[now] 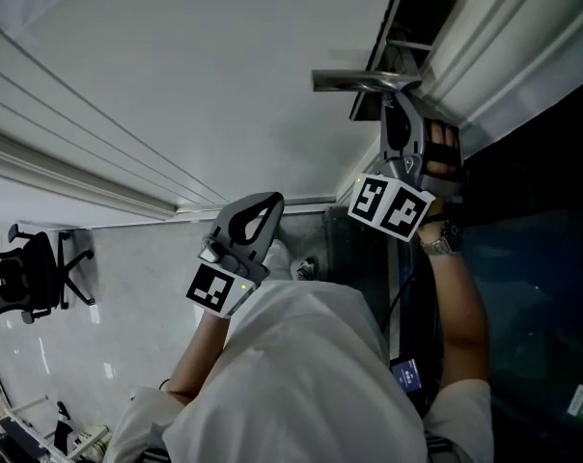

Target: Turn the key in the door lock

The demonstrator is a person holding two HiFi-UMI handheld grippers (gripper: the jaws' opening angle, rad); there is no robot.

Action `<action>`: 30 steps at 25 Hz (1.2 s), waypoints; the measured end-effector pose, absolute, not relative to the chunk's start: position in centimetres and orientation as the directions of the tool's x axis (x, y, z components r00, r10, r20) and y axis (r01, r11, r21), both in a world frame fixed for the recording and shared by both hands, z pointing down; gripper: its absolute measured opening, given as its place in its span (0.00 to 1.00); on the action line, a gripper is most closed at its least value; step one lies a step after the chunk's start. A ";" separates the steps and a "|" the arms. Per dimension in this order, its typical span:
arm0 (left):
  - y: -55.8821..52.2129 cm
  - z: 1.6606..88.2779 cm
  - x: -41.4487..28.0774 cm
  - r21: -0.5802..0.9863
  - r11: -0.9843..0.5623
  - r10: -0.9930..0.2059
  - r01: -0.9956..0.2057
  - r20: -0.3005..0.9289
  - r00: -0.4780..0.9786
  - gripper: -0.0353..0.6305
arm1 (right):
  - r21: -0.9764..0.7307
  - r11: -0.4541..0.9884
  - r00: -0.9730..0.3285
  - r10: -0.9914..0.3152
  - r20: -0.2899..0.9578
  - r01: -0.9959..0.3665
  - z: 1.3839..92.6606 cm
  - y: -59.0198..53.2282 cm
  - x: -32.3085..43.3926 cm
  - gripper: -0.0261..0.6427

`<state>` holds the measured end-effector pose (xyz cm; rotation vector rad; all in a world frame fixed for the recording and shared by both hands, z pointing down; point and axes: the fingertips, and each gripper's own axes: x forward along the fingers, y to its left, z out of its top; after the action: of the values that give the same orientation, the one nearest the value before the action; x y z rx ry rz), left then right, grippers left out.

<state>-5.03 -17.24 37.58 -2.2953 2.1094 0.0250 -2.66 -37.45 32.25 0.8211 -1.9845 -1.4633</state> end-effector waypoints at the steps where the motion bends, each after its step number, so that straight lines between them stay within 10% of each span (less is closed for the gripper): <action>1: -17.3 37.6 -4.9 -0.005 -0.086 -0.996 -0.996 -0.027 0.086 0.06 | 0.955 0.243 -0.673 -0.736 0.068 -0.170 32.2 -37.4 -2.7 0.13; 30: -16.8 37.8 -5.1 0.006 -0.052 -0.998 -0.999 -0.039 0.051 0.06 | 0.649 0.580 -0.713 -0.696 0.083 -0.491 31.7 -37.8 -2.5 0.12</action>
<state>-5.06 -16.85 37.76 -2.2614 2.1480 0.0507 -2.47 -37.85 31.74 0.9676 -2.4850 -0.8733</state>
